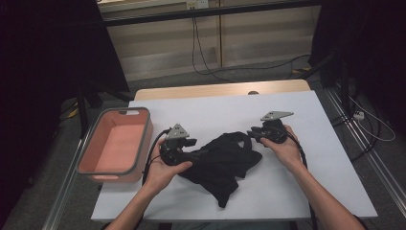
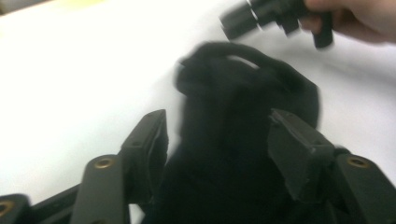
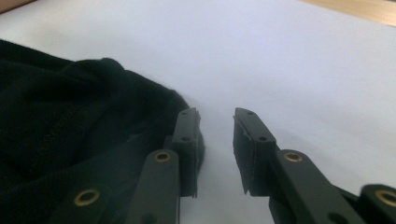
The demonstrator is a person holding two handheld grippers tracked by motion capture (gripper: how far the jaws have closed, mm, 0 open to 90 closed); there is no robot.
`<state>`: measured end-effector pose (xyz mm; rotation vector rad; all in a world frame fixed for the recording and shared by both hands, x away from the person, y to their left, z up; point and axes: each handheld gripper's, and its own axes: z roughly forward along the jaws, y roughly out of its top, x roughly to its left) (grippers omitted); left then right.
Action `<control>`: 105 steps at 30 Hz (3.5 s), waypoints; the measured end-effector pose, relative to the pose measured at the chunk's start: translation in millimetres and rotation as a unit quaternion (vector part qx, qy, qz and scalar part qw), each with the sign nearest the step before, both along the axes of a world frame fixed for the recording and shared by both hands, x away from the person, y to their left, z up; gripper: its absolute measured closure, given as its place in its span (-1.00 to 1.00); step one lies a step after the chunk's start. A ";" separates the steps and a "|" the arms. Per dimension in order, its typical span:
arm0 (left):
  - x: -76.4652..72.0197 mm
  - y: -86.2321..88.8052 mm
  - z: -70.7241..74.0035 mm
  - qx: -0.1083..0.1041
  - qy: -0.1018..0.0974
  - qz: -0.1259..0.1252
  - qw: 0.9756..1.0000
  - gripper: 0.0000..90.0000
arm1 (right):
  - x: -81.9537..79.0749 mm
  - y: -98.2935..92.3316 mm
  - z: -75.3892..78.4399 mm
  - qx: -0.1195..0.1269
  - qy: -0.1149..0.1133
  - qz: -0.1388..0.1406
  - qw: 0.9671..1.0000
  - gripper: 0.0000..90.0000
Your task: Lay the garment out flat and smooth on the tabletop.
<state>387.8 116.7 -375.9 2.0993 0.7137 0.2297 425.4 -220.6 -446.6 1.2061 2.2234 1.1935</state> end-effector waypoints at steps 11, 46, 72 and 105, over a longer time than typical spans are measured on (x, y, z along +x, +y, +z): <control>33.3 -4.4 -6.7 0.005 0.011 0.033 0.999 -0.28 | 13.0 28.3 -15.0 -0.063 0.010 0.037 0.997 0.52; -17.1 -39.9 -13.4 -0.006 0.066 -0.071 0.995 0.76 | -23.3 -37.9 88.3 0.068 -0.135 -0.061 0.987 0.96; -7.2 -25.1 -1.6 -0.046 0.044 -0.042 0.997 0.01 | -22.2 -43.9 67.0 0.047 -0.100 -0.063 0.992 0.95; 40.5 -86.9 -68.0 0.047 0.117 -0.053 0.991 0.00 | -21.5 -45.9 67.0 0.046 -0.099 -0.059 0.992 0.95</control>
